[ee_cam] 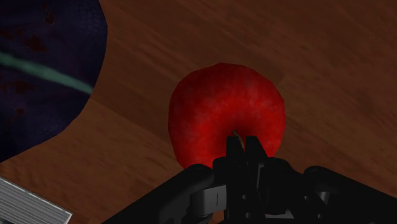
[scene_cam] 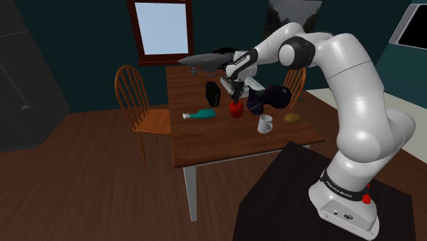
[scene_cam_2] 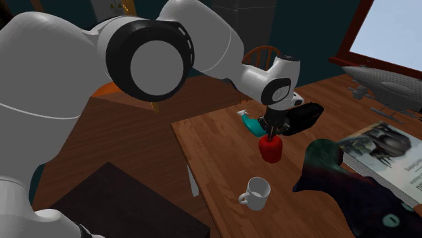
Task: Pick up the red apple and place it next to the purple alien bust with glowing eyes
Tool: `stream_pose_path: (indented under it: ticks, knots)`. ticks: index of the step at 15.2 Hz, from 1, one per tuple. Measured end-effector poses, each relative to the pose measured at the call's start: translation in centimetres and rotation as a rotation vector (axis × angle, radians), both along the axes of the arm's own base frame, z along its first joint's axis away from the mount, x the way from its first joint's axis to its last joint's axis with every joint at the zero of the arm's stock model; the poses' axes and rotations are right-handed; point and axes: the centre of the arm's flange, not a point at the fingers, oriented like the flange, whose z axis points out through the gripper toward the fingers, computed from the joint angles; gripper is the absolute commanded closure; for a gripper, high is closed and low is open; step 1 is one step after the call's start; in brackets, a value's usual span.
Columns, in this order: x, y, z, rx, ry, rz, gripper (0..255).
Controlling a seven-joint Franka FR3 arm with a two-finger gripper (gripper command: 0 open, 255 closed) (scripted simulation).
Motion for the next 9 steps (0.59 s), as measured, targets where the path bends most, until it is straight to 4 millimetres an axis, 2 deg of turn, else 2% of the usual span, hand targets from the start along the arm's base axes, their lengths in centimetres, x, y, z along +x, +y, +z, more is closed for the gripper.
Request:
stream_pose_path:
  ticks: [1, 2, 8, 9]
  knots:
    - [0.00, 0.00, 0.00, 0.000, 0.000, 0.000, 255]
    - [0.01, 0.00, -0.01, 0.000, 0.000, 0.000, 0]
    - [0.01, -0.01, 0.01, 0.000, 0.000, 0.000, 0]
    - [-0.13, 0.04, 0.67, 0.000, 0.000, 0.000, 0]
